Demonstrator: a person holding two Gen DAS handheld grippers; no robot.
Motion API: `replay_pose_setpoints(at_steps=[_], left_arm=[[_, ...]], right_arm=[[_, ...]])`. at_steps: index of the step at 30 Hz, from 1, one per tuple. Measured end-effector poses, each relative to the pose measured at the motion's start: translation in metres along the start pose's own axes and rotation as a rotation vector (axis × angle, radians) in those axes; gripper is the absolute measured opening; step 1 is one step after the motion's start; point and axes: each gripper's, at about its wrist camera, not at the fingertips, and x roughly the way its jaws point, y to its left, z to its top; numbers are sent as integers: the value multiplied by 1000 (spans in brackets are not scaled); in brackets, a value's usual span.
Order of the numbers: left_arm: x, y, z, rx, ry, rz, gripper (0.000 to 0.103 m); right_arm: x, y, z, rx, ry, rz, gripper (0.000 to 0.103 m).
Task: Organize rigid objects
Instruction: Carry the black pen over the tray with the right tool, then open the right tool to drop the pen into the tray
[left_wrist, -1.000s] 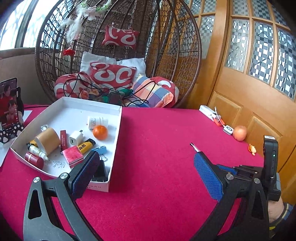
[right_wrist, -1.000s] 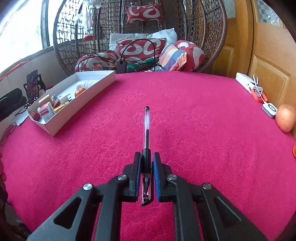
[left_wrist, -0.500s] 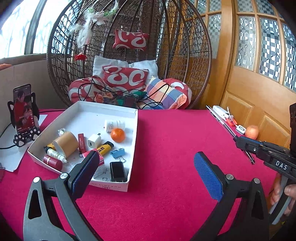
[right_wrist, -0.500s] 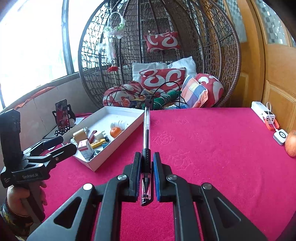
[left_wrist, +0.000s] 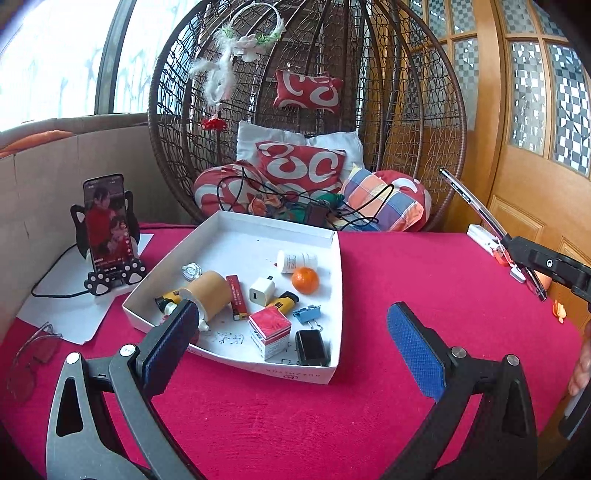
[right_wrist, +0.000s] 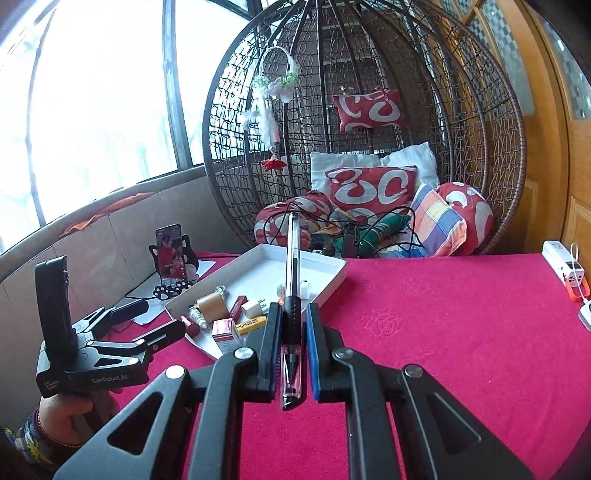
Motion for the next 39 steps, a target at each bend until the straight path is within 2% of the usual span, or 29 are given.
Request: replay_pose_setpoints(at_steps=[11, 16, 19, 23, 26, 30, 31, 36, 39], left_arm=[[-4, 39, -1, -47, -7, 75, 103], [-7, 67, -1, -106, -15, 122, 103], [-4, 80, -2, -124, 7, 132, 103], [7, 91, -6, -188, 68, 82, 103], [18, 92, -10, -213, 134, 100, 103], [23, 94, -17, -251, 134, -17, 103], [24, 95, -18, -258, 140, -25, 103], [25, 89, -20, -172, 130, 105, 103], [27, 86, -21, -126, 127, 150, 103]], right_arm=[[26, 16, 12, 5, 21, 52, 11], [51, 22, 18, 15, 51, 78, 11], [69, 26, 22, 26, 71, 93, 11], [98, 28, 24, 52, 115, 115, 11], [124, 31, 22, 61, 162, 117, 11], [157, 37, 16, 53, 215, 109, 11], [164, 38, 14, 53, 224, 109, 11], [197, 42, 6, 51, 275, 99, 11], [213, 43, 3, 50, 291, 89, 11]])
